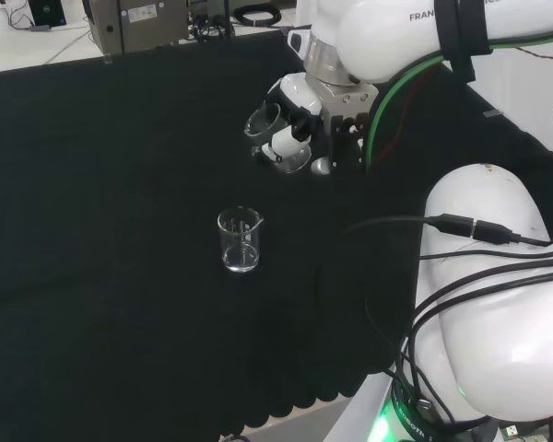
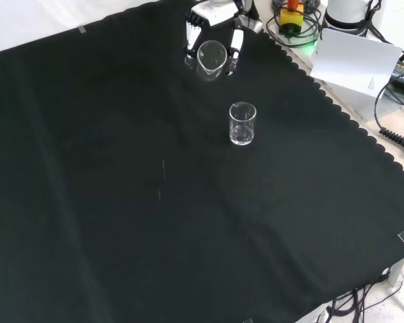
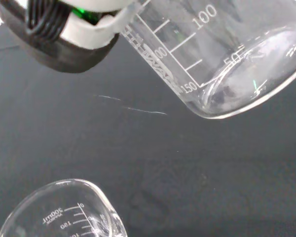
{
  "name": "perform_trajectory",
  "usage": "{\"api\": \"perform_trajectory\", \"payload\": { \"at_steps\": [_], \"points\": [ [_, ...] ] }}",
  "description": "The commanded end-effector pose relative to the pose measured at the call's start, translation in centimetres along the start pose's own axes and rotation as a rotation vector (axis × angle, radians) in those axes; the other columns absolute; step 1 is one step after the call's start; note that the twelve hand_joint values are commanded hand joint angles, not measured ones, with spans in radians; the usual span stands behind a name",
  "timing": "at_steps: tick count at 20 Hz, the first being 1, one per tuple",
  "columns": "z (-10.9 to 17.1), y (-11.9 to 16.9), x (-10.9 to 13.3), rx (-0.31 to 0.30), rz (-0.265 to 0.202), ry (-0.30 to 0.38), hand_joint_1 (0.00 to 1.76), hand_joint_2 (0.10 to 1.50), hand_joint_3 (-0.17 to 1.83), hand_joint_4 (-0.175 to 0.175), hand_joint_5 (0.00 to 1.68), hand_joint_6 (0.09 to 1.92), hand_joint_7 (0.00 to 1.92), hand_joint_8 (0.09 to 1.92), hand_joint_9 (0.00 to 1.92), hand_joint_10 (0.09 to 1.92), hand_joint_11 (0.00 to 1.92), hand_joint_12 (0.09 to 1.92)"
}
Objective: Place the beaker back on the table.
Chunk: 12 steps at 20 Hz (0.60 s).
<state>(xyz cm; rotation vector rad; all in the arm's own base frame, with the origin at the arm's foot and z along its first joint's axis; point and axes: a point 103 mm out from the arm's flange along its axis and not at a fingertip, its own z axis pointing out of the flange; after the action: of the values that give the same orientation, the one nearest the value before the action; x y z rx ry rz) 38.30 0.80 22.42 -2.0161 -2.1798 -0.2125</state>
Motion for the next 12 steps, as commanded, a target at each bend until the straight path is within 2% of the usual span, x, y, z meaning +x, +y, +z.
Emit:
{"api": "perform_trajectory", "payload": {
  "at_steps": [1, 4, 7, 12],
  "points": [
    [0.8, 2.2, -1.2, -0.046, -0.016, 0.119, 1.43, 1.00, -0.17, -0.175, 1.46, 0.09, 1.37, 0.48, 1.61, 0.09, 1.36, 0.62],
    [1.1, 2.8, -2.0, -0.064, -0.001, 0.157, 1.43, 1.00, -0.17, -0.175, 1.46, 0.09, 1.37, 0.48, 1.60, 0.09, 1.35, 0.62],
    [1.5, 3.6, -2.6, -0.062, 0.003, 0.165, 1.43, 1.01, -0.17, -0.174, 1.31, 0.37, 1.34, 0.55, 1.60, 0.09, 1.35, 0.62],
    [2.3, 4.9, -3.1, -0.069, 0.014, 0.167, 1.43, 1.02, -0.17, -0.172, 1.27, 0.46, 1.33, 0.57, 1.60, 0.09, 1.34, 0.62]
  ]
}}
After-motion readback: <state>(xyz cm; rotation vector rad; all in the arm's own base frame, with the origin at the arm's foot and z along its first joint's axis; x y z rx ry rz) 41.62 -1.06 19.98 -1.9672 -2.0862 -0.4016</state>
